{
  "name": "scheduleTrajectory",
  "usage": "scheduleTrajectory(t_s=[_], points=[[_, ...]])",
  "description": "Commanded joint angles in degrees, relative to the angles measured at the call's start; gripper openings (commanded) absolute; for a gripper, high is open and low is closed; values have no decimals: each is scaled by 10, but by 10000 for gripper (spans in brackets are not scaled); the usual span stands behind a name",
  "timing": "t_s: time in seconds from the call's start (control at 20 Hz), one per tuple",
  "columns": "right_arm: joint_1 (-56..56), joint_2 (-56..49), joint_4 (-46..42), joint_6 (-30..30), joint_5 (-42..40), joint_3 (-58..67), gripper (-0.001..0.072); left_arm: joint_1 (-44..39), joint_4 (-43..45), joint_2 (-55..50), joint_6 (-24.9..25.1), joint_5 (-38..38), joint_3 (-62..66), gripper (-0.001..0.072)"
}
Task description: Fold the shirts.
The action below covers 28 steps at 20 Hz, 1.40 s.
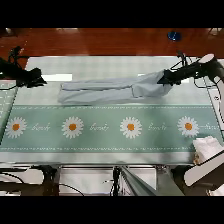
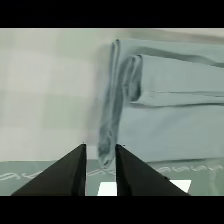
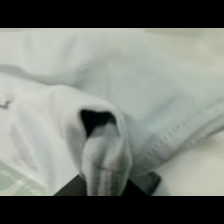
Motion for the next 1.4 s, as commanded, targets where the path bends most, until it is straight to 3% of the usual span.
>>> scheduleTrajectory(t_s=[0.0, 0.1, 0.25, 0.45, 0.65, 1.35], points=[[2, 54, -16, 22, 29, 20, 27, -42, -106, 0, 10, -6, 0, 238], [2, 79, -46, 36, 40, 21, 27, -92, -141, 0, 10, 2, 0, 137], [2, 103, -56, 57, 61, 21, 26, -191, -143, -6, -5, 56, 0, 86], [3, 121, -59, 76, 101, 21, 27, -319, -144, -26, -62, 140, 0, 77], [3, 138, -75, 90, 135, 21, 27, -405, -197, -68, -65, 186, 1, 61], [20, 248, -116, 134, 225, 20, 26, -511, -375, -174, -65, 284, 1, 40]])
